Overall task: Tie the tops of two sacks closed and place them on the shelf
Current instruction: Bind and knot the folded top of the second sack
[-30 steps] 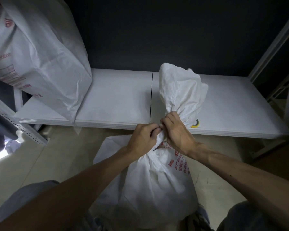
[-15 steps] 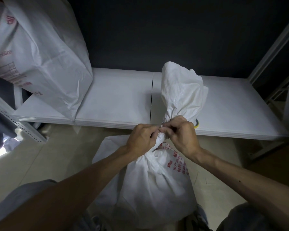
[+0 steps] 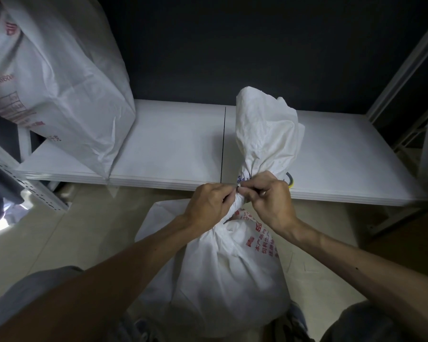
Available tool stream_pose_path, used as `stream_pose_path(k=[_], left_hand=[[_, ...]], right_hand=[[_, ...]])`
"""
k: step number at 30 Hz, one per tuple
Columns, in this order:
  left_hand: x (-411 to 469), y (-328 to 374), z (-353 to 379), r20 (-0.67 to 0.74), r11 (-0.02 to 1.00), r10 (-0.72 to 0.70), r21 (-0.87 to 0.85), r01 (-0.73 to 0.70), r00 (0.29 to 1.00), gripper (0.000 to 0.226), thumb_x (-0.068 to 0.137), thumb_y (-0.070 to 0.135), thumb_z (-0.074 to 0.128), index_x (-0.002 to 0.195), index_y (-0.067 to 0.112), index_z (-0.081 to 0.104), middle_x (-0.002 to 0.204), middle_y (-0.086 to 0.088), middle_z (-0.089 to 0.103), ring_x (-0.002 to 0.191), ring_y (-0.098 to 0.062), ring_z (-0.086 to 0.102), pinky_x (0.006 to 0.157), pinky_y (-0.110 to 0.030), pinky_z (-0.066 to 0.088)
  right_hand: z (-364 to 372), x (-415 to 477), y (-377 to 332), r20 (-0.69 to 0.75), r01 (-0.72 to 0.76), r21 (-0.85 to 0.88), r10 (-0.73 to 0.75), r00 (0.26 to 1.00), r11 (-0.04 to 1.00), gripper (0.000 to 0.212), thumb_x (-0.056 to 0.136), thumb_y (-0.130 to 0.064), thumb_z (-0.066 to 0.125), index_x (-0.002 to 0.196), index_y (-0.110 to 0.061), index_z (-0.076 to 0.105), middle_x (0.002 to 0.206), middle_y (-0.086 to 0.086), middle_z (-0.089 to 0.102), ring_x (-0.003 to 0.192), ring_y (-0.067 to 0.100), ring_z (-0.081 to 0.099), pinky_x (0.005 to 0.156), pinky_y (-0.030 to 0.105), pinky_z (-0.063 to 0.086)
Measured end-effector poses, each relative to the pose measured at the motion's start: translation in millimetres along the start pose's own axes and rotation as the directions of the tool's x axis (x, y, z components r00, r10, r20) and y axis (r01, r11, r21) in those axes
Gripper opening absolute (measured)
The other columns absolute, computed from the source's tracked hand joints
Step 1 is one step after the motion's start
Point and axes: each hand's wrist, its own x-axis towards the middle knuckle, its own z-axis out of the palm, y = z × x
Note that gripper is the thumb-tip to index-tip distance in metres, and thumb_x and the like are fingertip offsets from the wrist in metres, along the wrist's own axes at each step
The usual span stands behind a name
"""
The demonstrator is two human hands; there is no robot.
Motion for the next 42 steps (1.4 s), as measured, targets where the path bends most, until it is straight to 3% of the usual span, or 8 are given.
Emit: stream_pose_path(k=[7,16,21,32,42], left_hand=[[0.3,-1.4,2.8,0.009,1.000,0.013,0.011,-0.013,1.000,0.026,0.090,0.011,0.056,0.066,0.002,0.061,0.055,-0.006,0.057,0.045,-0.019,0.046,0.046,-0.029,0.044],[0.3,-1.9,2.5,0.014,0.999,0.033,0.021,-0.033,0.999,0.028,0.091,0.014,0.052,0.070,0.001,0.065,0.058,-0.007,0.061,0.047,-0.021,0.051,0.047,-0.030,0.046],[0.6,-1.7,3.0,0.017,0.999,0.025,0.023,-0.025,1.000,0.025,0.090,0.010,0.055,0.068,0.002,0.063,0.057,-0.006,0.059,0.047,-0.019,0.049,0.047,-0.029,0.045],[0.9,-0.7,3.0,0.032,0.999,0.022,0.024,-0.023,0.999,0.026,0.090,0.013,0.051,0.070,0.002,0.064,0.059,-0.008,0.061,0.048,-0.020,0.051,0.049,-0.028,0.045],[0.2,-0.3,3.2,0.057,1.000,-0.005,0.018,0.004,0.998,0.016,0.088,0.002,0.061,0.072,0.001,0.065,0.060,-0.009,0.062,0.048,-0.019,0.052,0.055,-0.020,0.039]], right_hand=[[-1.1,-2.2,-0.3,-0.005,-0.064,0.041,0.064,0.998,0.997,0.007,0.079,-0.008,0.078,0.083,-0.014,0.079,0.075,-0.012,0.062,0.078,0.001,0.058,0.071,0.012,0.044],[1.1,-3.3,1.4,0.000,-0.066,0.102,0.067,0.998,0.993,0.010,0.081,-0.007,0.075,0.086,-0.015,0.079,0.078,-0.015,0.064,0.081,0.014,0.065,0.074,0.042,0.056],[2.1,-3.6,0.0,0.007,-0.064,0.097,0.064,0.998,0.993,0.010,0.081,-0.007,0.075,0.086,-0.016,0.078,0.077,-0.014,0.064,0.084,0.012,0.063,0.076,0.040,0.055],[2.4,-4.8,-3.1,-0.016,-0.058,0.057,0.059,0.998,0.997,0.008,0.081,-0.007,0.075,0.084,-0.014,0.077,0.075,-0.016,0.063,0.084,0.006,0.059,0.076,0.020,0.047],[0.6,-3.4,-6.0,0.021,-0.051,0.002,0.051,0.998,0.999,0.007,0.083,-0.009,0.073,0.082,-0.015,0.077,0.073,-0.022,0.059,0.084,0.007,0.058,0.076,0.022,0.047]])
